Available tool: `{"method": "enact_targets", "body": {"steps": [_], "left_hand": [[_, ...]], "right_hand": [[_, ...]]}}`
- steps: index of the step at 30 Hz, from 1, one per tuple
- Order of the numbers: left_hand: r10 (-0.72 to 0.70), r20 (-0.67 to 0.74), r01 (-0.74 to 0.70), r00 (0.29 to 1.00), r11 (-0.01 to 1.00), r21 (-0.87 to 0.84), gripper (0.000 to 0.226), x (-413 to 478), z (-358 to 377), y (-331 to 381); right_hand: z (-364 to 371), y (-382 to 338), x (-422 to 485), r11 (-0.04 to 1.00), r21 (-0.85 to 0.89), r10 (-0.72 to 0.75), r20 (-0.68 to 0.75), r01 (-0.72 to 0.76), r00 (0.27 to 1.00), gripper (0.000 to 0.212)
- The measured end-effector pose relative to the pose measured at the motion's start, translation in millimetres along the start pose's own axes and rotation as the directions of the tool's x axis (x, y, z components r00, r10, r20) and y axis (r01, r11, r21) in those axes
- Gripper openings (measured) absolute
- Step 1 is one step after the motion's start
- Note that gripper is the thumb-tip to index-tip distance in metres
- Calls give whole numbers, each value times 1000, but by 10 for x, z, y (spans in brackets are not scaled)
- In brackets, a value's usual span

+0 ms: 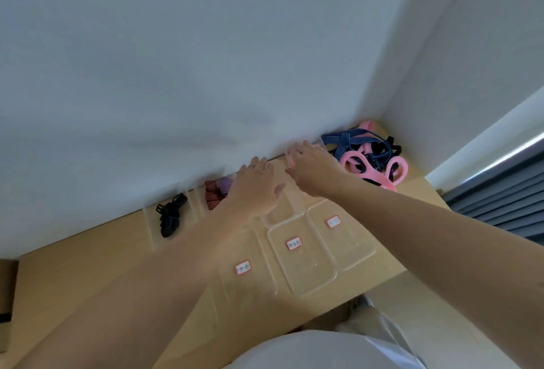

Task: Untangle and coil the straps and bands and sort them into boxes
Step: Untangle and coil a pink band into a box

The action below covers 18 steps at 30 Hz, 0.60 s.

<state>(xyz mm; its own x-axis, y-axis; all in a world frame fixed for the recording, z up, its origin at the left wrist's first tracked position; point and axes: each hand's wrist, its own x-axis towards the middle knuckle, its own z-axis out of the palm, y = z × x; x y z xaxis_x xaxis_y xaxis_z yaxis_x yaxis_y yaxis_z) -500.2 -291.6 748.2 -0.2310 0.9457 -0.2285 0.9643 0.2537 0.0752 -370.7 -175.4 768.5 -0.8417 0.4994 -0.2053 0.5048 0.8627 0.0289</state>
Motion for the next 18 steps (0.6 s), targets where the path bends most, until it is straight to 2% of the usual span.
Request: {"method": "enact_targets", "body": {"steps": [1, 5, 8, 14, 18], "left_hand": [[2, -2, -2, 1000, 1000, -12, 61, 41, -12, 113], [-12, -20, 10, 1000, 997, -71, 65, 152, -107, 662], [-16, -46, 12, 999, 996, -85, 65, 268, -109, 1090], [-115, 43, 120, 992, 983, -137, 52, 471, -46, 2022], [-168, 87, 184, 982, 954, -238, 47, 522, 57, 2447]], "right_hand": [[14, 121, -70, 999, -35, -13, 2, 13, 1000, 57], [47, 653, -381, 999, 8, 39, 49, -39, 998, 49], [84, 1097, -637, 1000, -25, 15, 14, -14, 1000, 37], [254, 2065, -1096, 963, 227, 133, 75, -147, 988, 22], [438, 2455, -1292, 941, 295, 151, 64, -163, 987, 20]]}}
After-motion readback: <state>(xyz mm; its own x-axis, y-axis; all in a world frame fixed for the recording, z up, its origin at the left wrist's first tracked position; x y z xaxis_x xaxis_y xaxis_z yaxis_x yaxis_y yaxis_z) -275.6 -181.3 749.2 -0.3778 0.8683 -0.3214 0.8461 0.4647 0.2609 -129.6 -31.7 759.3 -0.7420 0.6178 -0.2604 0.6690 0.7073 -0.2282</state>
